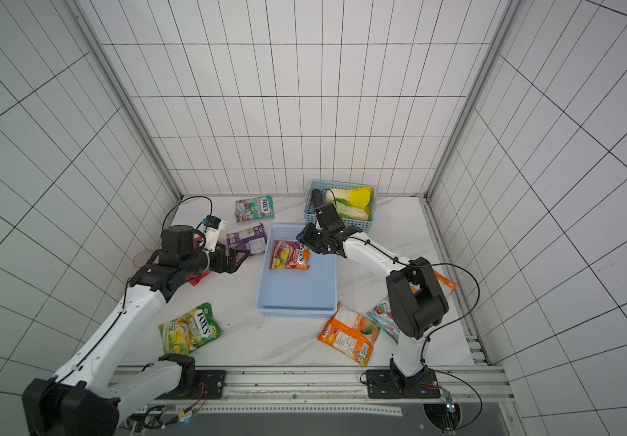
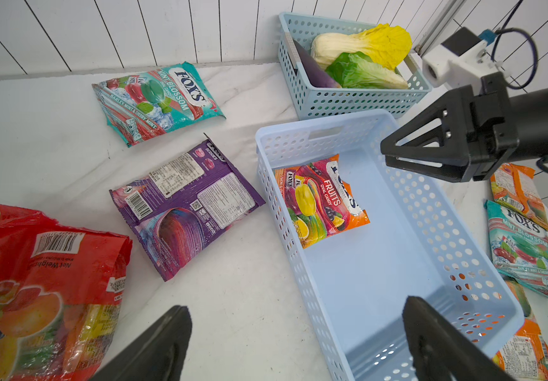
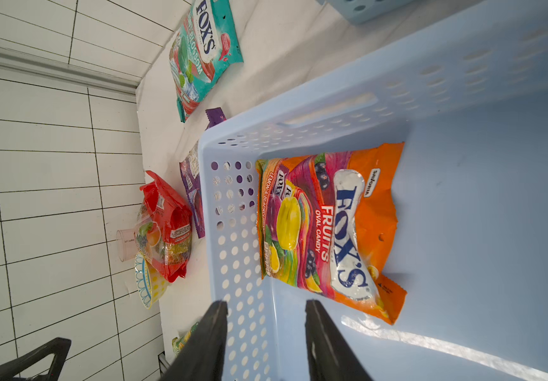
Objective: Put the candies in the basket
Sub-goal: Place the candy in the basket, then pick up the candy at the center of the board.
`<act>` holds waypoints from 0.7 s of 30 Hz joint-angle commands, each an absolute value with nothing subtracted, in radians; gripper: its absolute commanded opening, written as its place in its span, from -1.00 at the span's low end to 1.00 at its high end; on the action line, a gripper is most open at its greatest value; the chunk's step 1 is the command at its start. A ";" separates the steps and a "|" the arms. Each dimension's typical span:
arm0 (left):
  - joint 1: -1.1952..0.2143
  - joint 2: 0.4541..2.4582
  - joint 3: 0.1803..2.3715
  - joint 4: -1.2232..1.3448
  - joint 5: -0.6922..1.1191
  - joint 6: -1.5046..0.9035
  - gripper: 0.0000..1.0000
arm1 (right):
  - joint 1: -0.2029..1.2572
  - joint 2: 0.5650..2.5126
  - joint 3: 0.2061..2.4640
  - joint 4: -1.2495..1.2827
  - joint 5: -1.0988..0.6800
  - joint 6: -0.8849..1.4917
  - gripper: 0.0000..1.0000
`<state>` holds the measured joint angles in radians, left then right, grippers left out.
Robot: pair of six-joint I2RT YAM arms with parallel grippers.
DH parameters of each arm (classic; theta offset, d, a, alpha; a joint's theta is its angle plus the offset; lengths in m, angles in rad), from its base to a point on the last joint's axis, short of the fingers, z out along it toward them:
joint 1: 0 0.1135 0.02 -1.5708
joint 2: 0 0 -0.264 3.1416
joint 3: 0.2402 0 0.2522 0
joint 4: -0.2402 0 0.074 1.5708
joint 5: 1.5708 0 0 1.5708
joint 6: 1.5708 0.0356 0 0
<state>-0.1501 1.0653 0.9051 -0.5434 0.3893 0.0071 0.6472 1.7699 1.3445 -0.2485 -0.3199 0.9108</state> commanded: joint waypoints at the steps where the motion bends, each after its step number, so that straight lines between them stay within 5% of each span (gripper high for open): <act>1: -0.140 1.057 0.912 -0.570 0.413 0.084 0.96 | 0.645 1.673 1.319 -0.322 -0.261 0.805 0.01; 9: -0.137 1.057 0.930 -0.726 0.499 0.270 0.96 | 0.606 1.454 1.240 -0.426 -0.150 0.682 0.48; 16: -0.136 1.060 1.001 -0.957 0.484 0.430 0.95 | 0.519 1.268 1.216 -0.558 -0.102 0.548 0.66; 21: -0.131 1.095 1.072 -1.123 0.312 0.565 0.95 | 0.427 1.136 1.201 -0.642 -0.074 0.421 0.76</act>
<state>-0.1390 1.0744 1.0214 -0.9760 0.4076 0.4385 0.4644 1.1999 1.2278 -0.5549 -0.1192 0.5411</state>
